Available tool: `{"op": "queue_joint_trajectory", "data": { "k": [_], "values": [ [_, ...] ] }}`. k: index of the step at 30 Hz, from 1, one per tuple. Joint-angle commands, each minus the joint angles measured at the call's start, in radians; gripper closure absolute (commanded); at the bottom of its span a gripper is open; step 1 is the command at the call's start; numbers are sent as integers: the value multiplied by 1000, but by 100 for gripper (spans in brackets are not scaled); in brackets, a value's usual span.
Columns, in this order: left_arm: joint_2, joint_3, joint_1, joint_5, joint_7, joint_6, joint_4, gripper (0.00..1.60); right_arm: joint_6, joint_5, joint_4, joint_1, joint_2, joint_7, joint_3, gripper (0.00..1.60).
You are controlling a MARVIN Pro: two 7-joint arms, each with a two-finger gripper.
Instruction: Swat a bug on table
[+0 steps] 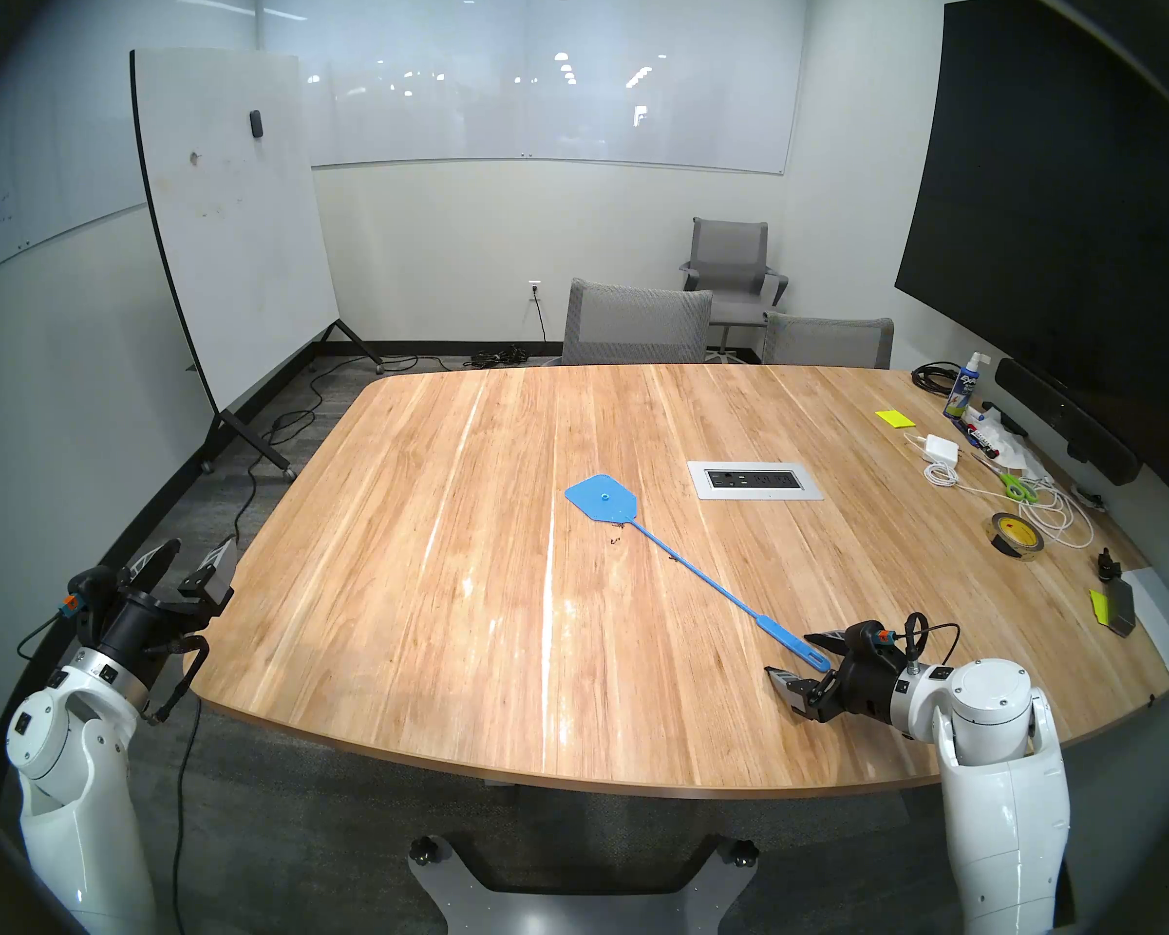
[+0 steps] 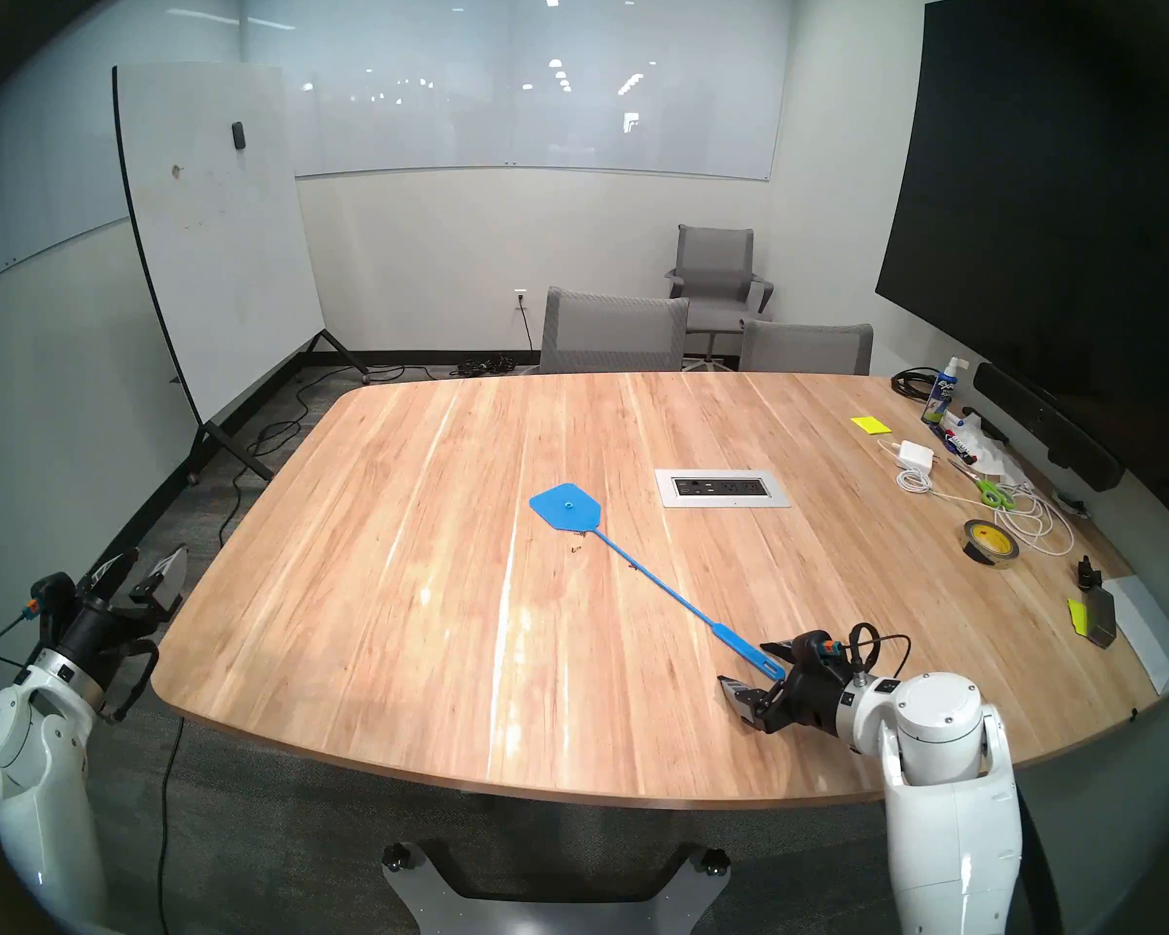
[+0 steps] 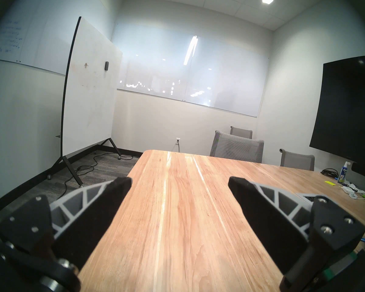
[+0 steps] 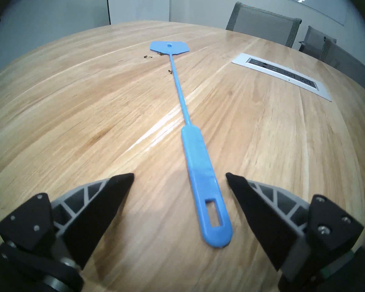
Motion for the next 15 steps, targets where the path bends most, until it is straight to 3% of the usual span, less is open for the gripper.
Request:
{"op": "queue_joint_trajectory", "data": {
  "k": [1, 2, 3, 5, 15],
  "values": [
    [1, -4, 1, -1, 0, 1, -17, 0, -7, 6, -9, 20, 9, 1, 8, 28],
    [0, -5, 1, -1, 0, 1, -17, 0, -6, 6, -11, 18, 10, 2, 10, 72],
    [0, -5, 1, -1, 0, 2, -17, 0, -5, 6, -12, 16, 11, 2, 11, 101],
    [0, -5, 1, -1, -1, 2, -17, 0, -5, 6, -15, 12, 13, 2, 13, 133],
    [-2, -6, -1, 1, -2, 3, -17, 0, -8, 3, -30, -16, 15, 7, 22, 160]
  ]
}}
